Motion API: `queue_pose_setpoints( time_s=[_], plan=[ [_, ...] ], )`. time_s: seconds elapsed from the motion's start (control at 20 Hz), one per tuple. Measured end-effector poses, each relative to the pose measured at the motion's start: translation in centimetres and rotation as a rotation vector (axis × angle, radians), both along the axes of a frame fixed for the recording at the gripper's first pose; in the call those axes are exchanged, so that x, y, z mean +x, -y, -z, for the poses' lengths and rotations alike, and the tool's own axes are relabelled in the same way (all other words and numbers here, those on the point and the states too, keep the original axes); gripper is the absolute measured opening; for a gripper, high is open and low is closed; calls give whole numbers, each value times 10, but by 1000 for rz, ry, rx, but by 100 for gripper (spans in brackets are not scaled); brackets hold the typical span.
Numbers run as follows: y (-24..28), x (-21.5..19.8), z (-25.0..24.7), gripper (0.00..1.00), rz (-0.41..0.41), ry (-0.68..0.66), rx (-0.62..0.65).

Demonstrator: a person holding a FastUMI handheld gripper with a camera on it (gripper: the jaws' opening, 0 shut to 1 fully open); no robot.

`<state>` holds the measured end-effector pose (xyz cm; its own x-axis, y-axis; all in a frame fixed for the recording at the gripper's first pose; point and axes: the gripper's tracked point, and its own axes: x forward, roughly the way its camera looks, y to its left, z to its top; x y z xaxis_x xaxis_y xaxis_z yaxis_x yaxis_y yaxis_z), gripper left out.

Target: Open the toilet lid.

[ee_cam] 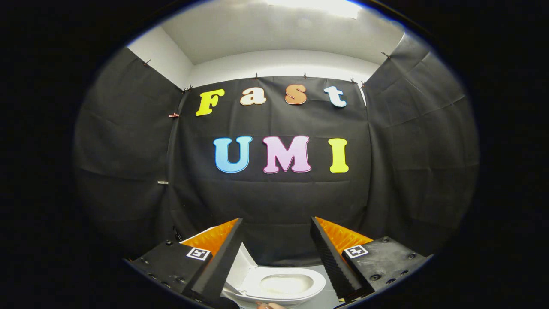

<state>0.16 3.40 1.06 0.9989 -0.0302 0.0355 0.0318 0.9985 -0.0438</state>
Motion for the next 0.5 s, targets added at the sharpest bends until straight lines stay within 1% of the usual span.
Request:
queue_pose_setpoints(
  time_s=[0.5],
  plan=[
    [0,-1,-4,97,0,0,-13]
  ],
)
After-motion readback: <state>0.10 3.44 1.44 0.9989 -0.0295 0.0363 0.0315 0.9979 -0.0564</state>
